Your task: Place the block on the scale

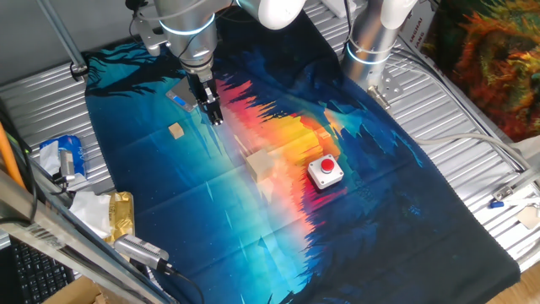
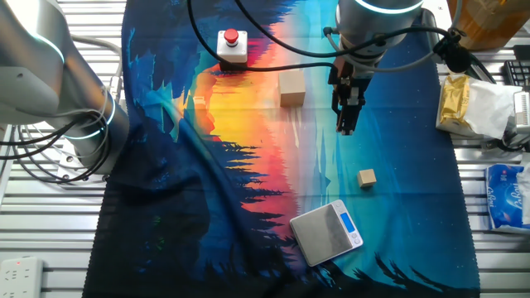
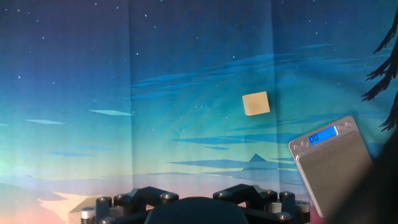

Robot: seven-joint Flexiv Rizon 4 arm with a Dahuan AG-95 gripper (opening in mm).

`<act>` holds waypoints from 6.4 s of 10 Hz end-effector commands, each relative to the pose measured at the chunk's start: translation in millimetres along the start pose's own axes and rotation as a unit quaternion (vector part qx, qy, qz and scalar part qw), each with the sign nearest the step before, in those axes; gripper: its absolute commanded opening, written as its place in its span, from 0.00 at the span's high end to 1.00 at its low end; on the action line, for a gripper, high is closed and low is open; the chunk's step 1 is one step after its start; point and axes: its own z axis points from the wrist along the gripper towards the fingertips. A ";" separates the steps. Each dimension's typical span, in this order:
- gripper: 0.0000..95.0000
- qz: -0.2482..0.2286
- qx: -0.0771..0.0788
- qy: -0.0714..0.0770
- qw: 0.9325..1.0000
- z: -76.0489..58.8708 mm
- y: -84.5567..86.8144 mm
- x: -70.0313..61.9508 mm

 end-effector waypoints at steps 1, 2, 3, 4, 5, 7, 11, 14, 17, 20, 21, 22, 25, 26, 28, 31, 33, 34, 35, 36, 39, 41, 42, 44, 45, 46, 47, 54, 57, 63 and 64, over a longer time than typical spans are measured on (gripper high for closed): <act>1.00 -0.104 0.053 -0.008 0.993 -0.1 0.0 0.2; 1.00 -0.125 0.092 -0.002 0.988 -0.2 0.0 0.2; 1.00 -0.124 0.094 -0.003 0.988 -0.1 0.0 0.0; 1.00 -0.135 0.104 -0.006 0.985 0.2 -0.1 -0.1; 1.00 -0.146 0.112 -0.005 0.983 0.2 -0.1 -0.2; 1.00 -0.142 0.091 0.000 0.986 0.2 -0.1 -0.2; 1.00 -0.134 0.086 -0.007 0.987 -1.9 -0.5 -11.6; 1.00 -0.128 0.090 -0.010 0.988 0.7 -3.0 -12.9; 1.00 -0.152 0.092 -0.012 0.984 2.5 -23.3 -25.4; 1.00 -0.176 0.100 -0.010 0.979 -5.4 -46.3 -54.2; 1.00 -0.175 0.097 -0.009 0.980 -7.4 -52.1 -64.1; 1.00 -0.178 0.097 -0.012 0.979 -5.2 -57.6 -72.2; 1.00 -0.183 0.100 -0.037 0.977 28.8 -72.9 -79.5; 1.00 -0.183 0.101 -0.039 0.977 35.2 -75.0 -80.9; 1.00 -0.197 0.087 -0.048 0.975 46.5 -83.9 -87.1; 1.00 -0.176 0.059 -0.057 0.981 45.0 -86.2 -89.3; 1.00 -0.161 0.040 -0.061 0.984 42.3 -86.4 -89.6; 1.00 -0.154 0.040 -0.059 0.986 41.8 -86.3 -90.9; 1.00 -0.153 0.046 -0.054 0.986 40.2 -85.9 -95.4; 1.00 -0.153 0.048 -0.051 0.986 38.6 -85.4 -100.1; 1.00 -0.160 0.049 -0.048 0.985 41.8 -84.5 -106.0; 1.00 -0.158 0.048 -0.046 0.985 55.0 -83.7 -105.5; 1.00 -0.157 0.046 -0.047 0.985 57.7 -83.5 -105.3; 0.60 -0.155 0.041 -0.046 0.986 60.8 -83.3 -105.1; 0.60 -0.154 0.039 -0.047 0.986 61.9 -83.2 -104.9; 0.60 -0.152 0.040 -0.047 0.986 62.5 -83.2 -104.8; 0.40 -0.147 0.039 -0.047 0.987 63.8 -83.2 -104.7; 0.60 -0.121 0.035 -0.043 0.991 78.6 -81.4 -102.8; 0.60 -0.124 0.038 -0.043 0.991 79.3 -81.5 -101.4; 0.60 -0.124 0.039 -0.044 0.991 80.0 -81.5 -99.9; 0.60 -0.126 0.039 -0.042 0.990 80.0 -81.5 -99.9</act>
